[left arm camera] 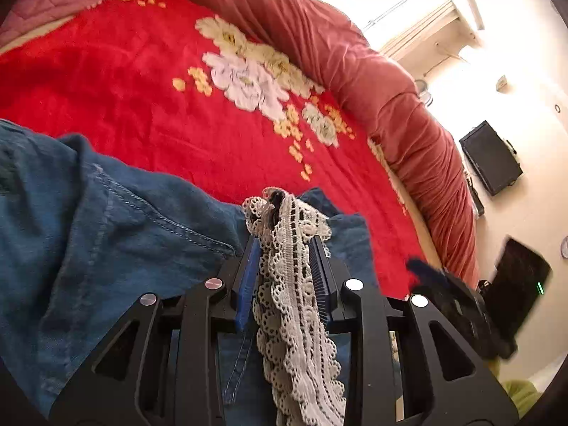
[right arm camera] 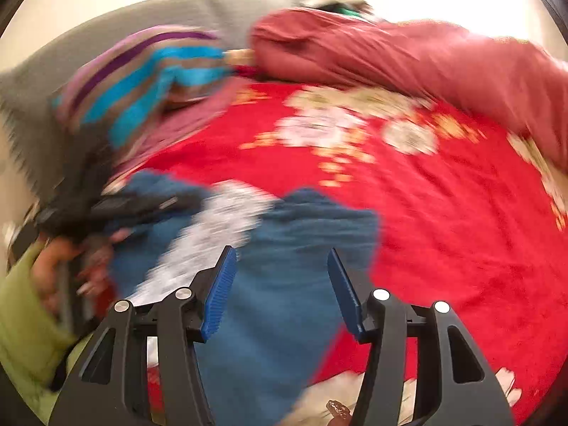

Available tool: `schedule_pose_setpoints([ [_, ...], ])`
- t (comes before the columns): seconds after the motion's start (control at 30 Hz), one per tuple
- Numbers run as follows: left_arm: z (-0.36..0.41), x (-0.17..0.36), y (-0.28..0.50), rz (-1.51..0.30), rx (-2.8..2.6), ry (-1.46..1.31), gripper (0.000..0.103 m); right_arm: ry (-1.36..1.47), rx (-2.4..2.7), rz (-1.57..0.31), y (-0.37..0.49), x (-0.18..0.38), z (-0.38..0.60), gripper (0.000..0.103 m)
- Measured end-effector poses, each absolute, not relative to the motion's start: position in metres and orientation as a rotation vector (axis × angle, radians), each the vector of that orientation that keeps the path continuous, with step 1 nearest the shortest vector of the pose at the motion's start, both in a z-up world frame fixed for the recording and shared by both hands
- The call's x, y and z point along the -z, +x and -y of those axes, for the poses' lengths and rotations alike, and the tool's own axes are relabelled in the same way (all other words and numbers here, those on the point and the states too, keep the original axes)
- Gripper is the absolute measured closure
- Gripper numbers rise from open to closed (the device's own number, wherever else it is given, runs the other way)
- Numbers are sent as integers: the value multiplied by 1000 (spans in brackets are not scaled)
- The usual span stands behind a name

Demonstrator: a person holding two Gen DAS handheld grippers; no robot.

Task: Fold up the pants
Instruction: 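Lift the lace hem with the left tool and fold it toward the waistband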

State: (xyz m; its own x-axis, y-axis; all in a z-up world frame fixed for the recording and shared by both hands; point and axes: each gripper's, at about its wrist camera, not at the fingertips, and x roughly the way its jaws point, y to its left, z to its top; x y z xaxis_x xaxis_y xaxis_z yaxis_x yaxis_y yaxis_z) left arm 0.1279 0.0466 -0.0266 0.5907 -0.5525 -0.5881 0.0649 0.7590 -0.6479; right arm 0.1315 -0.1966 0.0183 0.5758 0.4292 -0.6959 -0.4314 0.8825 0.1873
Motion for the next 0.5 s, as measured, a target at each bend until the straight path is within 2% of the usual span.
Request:
schedule_pose_setpoints([
  [0.1,-40,37,141,-916,381,-636,78,87,-481,-888,169,-3,212,48],
  [0.13,-37,39,145,-928,378,-633,78,107,-473,-908,177,2,214,44],
  [0.17,-34,40,147,-933,374,-622,88,142,-493,-943,187,11,217,39],
  [0.2,-31,39,149,-937,379,-609,98,168,-504,-965,194,17,219,39],
  [0.23,-26,36,150,-934,385,-586,98,195,-520,-1004,203,27,220,39],
  [0.27,-22,30,150,-924,391,-561,98,205,-544,-1027,207,33,217,49],
  [0.3,-20,25,151,-913,399,-550,98,214,-564,-1033,205,36,219,63],
  [0.33,-17,17,150,-890,417,-539,98,224,-574,-1025,203,36,220,85],
  [0.4,-14,8,151,-861,438,-523,98,242,-568,-974,195,28,226,90],
  [0.5,-7,11,156,-875,378,-423,98,233,-510,-940,193,24,232,91],
])
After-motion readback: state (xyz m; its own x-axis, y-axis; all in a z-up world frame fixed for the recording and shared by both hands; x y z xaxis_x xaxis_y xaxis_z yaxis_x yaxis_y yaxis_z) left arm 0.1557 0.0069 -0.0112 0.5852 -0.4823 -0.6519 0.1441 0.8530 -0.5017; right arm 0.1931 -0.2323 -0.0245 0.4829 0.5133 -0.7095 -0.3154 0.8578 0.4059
